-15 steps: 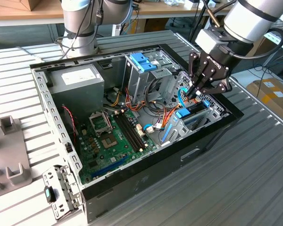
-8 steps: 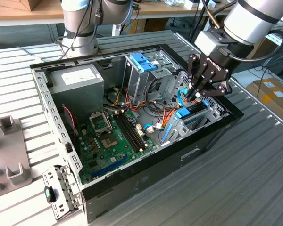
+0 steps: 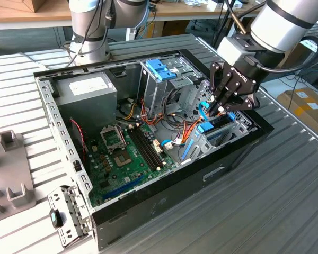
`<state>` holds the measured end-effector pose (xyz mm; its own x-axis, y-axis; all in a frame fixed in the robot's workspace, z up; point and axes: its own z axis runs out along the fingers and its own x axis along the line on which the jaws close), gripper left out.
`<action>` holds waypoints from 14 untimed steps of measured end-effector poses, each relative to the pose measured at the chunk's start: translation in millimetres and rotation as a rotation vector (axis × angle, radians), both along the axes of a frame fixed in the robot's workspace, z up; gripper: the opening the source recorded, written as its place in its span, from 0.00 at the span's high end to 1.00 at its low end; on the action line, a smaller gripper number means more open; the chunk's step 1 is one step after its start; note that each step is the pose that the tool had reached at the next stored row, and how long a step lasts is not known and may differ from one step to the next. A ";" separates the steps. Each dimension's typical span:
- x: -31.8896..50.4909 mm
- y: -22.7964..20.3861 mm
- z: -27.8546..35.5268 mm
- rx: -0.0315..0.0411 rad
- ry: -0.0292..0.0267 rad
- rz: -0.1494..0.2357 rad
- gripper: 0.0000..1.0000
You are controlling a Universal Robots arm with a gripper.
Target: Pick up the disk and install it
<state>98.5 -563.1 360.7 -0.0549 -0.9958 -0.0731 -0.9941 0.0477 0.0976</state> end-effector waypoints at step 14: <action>-8.0 -14.8 -0.6 0.0019 0.0000 0.000 0.84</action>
<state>90.5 -577.9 360.1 -0.0550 -0.9957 -0.0750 -0.9941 0.0475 0.0977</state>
